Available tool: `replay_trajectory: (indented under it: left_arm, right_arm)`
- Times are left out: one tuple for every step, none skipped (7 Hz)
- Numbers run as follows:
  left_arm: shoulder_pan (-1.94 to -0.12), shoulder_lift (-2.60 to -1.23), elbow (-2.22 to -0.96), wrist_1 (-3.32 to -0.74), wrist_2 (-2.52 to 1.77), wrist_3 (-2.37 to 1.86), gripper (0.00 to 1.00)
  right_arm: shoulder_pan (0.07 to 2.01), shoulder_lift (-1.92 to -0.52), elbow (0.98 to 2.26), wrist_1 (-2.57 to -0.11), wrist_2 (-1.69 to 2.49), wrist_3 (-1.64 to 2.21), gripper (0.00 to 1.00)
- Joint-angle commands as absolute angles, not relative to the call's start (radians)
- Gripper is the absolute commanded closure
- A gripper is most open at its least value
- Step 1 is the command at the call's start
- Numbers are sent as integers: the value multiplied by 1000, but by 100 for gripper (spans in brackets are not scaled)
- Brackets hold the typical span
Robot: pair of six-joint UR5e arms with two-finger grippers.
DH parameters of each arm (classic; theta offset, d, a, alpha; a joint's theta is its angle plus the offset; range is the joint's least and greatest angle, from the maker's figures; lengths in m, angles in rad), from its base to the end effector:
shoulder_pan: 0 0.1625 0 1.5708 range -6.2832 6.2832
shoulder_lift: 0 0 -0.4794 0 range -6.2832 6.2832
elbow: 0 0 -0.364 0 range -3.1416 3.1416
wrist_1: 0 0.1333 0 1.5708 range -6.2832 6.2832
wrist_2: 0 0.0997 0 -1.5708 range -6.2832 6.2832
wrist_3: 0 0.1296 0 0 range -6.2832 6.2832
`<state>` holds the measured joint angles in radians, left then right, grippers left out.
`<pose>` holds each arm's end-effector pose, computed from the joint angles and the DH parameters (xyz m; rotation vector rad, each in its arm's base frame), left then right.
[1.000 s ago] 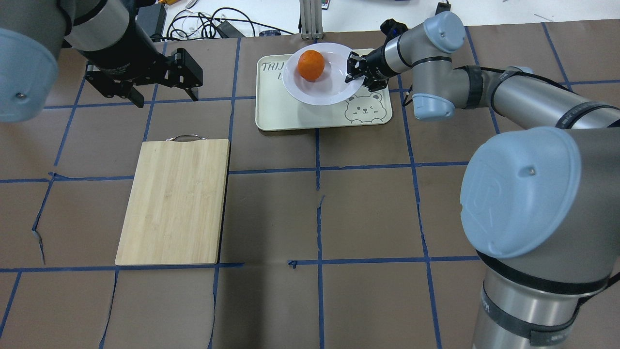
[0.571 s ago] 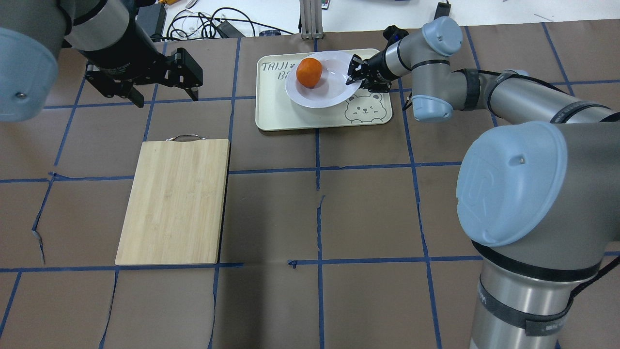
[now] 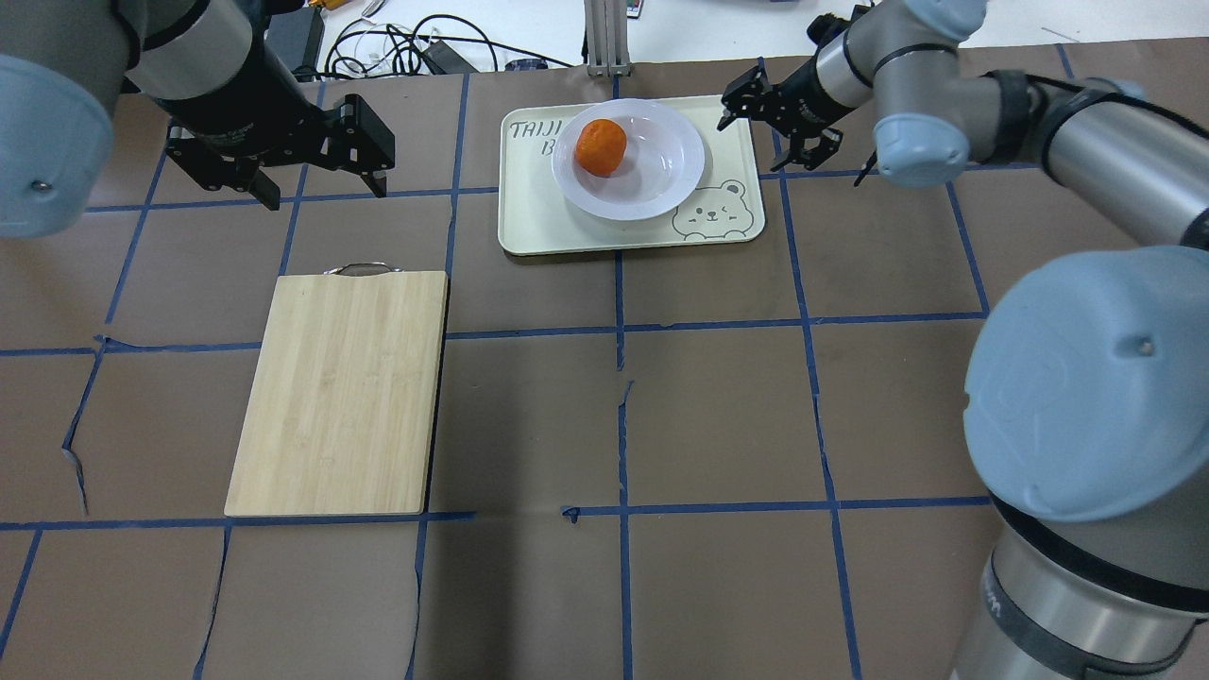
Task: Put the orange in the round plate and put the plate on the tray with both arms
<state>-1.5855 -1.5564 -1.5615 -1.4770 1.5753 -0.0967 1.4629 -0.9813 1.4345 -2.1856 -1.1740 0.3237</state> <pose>-0.1396 -0.4692 0.5335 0.1289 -3.1315 0.1844 0.1057 -0.7270 0.2997 0.5404 2.6722 -0.1604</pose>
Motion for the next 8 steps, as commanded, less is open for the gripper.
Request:
replay_trajectory:
  left_arm:
    - [-1586, -1557, -1562, -1477, 1575, -97, 0]
    - [-1588, -1557, -1562, -1477, 1575, -97, 0]
    - [-1586, -1557, -1562, -1477, 1574, -97, 0]
    - [-1586, -1557, -1562, -1476, 1574, -97, 0]
    - [-1586, -1557, -1563, -1477, 1574, -97, 0]
    - [-1586, -1557, -1562, -1477, 1575, -97, 0]
    - [-1586, -1557, -1562, -1477, 1575, -97, 0]
    - [-1586, -1557, -1562, -1477, 1575, -97, 0]
  right_arm:
    - [1451, -1226, 1431, -1779, -1536, 91, 0]
    - [1465, -1317, 1434, -1703, -1536, 91, 0]
    - [1506, -1380, 1434, -1628, -1542, 89, 0]
    - [1546, -1467, 1446, -1562, -1552, 81, 0]
    - [1549, -1514, 1447, -1548, -1546, 89, 0]
    - [1551, -1529, 1448, -1527, -1557, 80, 0]
    - [1551, -1529, 1448, -1525, -1569, 78, 0]
    - [1551, -1531, 1448, -1525, -1589, 54, 0]
